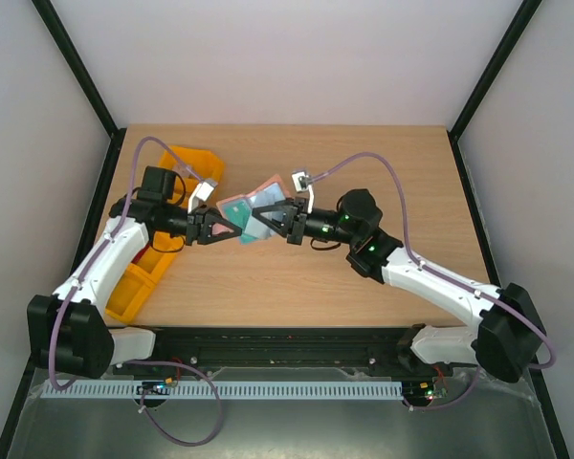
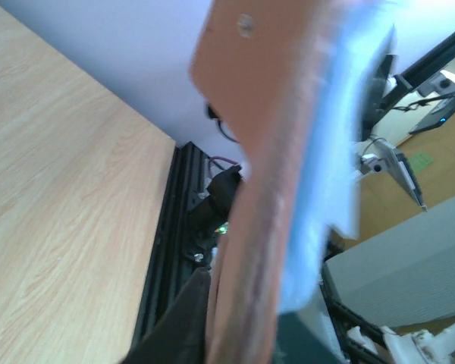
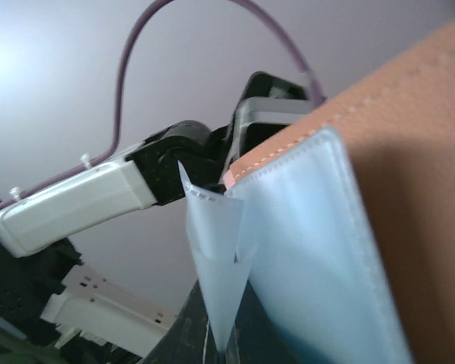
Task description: Take the credit cards out of the card holder
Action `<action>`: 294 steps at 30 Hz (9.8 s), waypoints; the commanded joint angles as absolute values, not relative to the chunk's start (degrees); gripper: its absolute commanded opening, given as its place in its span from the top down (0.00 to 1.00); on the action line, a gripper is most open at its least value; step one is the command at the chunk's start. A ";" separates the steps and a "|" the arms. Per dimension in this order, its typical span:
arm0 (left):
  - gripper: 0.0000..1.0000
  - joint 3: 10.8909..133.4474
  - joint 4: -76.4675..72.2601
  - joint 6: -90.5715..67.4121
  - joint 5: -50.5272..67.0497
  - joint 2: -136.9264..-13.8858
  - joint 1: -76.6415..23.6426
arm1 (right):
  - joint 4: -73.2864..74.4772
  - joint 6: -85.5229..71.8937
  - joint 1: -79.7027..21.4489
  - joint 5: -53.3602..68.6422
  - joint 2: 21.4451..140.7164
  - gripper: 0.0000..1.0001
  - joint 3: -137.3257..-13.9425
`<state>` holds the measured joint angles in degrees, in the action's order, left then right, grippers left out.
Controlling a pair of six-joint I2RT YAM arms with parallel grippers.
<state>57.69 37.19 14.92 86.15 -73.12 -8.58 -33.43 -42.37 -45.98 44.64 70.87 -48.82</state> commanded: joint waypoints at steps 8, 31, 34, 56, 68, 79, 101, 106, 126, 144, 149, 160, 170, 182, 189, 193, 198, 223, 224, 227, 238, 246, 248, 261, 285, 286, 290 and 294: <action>0.98 58.58 42.12 19.32 82.34 -72.85 -7.67 | -25.52 -33.23 -45.44 39.64 68.06 0.88 -49.36; 0.98 63.72 35.78 10.02 8.29 -73.80 -20.26 | -26.23 -30.19 -52.24 36.48 79.74 0.52 -54.99; 0.98 65.35 37.88 10.75 26.38 -73.39 -18.28 | -25.72 -30.34 -52.10 33.50 81.58 0.58 -55.55; 0.98 71.59 59.34 35.47 68.90 -72.99 -14.54 | -10.70 -20.68 -44.60 33.02 68.96 0.88 -50.60; 0.98 71.25 61.01 38.29 70.41 -72.71 -14.44 | -11.64 -19.22 -45.55 35.73 71.72 0.88 -52.47; 0.98 70.69 59.67 37.35 70.76 -73.56 -15.28 | -16.66 -19.12 -47.99 40.23 73.47 0.82 -53.43; 0.98 68.35 54.27 31.15 68.58 -73.30 -15.33 | -23.50 -22.60 -48.25 51.18 72.07 0.98 -51.39; 0.97 68.30 56.48 34.52 70.10 -73.13 -15.33 | -24.10 -22.52 -48.30 52.96 70.41 0.96 -50.66; 0.98 68.12 55.92 33.32 67.78 -71.85 -15.35 | -10.92 -14.74 -54.22 55.57 72.76 0.77 -59.28; 0.98 68.73 58.90 37.04 68.57 -71.74 -15.42 | -1.83 -8.41 -54.41 21.80 66.21 0.86 -60.72; 0.98 68.81 58.98 37.09 68.24 -71.63 -15.39 | 1.92 -6.58 -54.19 16.92 63.13 0.83 -61.31; 0.98 68.75 58.35 36.39 67.89 -71.13 -15.39 | 4.55 -7.16 -54.10 21.63 66.10 0.86 -63.02; 0.98 68.33 57.96 36.05 67.91 -70.00 -15.32 | 9.42 -6.75 -54.10 19.15 66.99 0.90 -62.21; 0.98 68.07 58.18 36.64 68.09 -69.36 -15.19 | 13.48 -6.68 -54.14 16.42 68.46 0.87 -61.90; 0.98 68.03 59.29 38.16 68.87 -69.44 -15.12 | 12.53 -6.67 -54.22 16.07 70.49 0.85 -62.90; 0.98 68.29 61.34 40.85 69.86 -69.29 -15.12 | 11.08 -6.76 -54.22 12.93 69.79 0.85 -62.75; 0.98 68.21 61.39 41.11 70.10 -69.42 -15.11 | 9.56 -7.22 -54.23 10.74 68.35 0.81 -61.82; 0.98 67.24 61.56 41.26 69.83 -68.50 -15.01 | 9.72 -8.64 -54.00 20.73 68.29 0.93 -62.51; 0.98 67.16 61.53 41.24 69.86 -68.42 -14.91 | 9.94 -8.76 -53.97 19.47 68.37 0.94 -62.64; 0.98 67.13 61.55 41.41 69.87 -68.36 -14.88 | 10.49 -9.25 -53.96 17.44 68.65 0.95 -62.87; 0.98 67.02 62.45 43.14 70.18 -68.05 -14.86 | 1.68 -12.96 -54.05 36.81 73.64 0.86 -62.92; 0.92 65.50 58.14 38.74 68.53 -67.72 -14.40 | -6.91 -17.48 -54.38 48.95 71.87 0.81 -59.32; 0.86 64.47 54.06 33.75 67.19 -67.55 -13.91 | -8.97 -18.49 -54.61 53.24 71.64 0.81 -58.78; 0.98 62.90 52.80 33.57 68.87 -66.14 -13.51 | -5.82 -17.81 -54.93 41.15 71.68 0.90 -58.81; 0.98 64.02 64.07 48.19 75.96 -65.37 -12.36 | -4.70 -15.93 -53.33 38.53 66.11 0.80 -55.74; 0.98 63.92 64.07 48.35 75.56 -65.16 -12.33 | -3.84 -15.15 -52.86 37.47 65.46 0.80 -55.41; 0.98 63.73 64.41 49.26 75.31 -65.12 -12.30 | -0.64 -14.34 -50.68 34.49 63.37 0.79 -54.58; 0.98 63.98 64.37 49.25 75.12 -65.37 -12.30 | 2.16 -13.21 -50.45 32.03 63.60 0.80 -54.91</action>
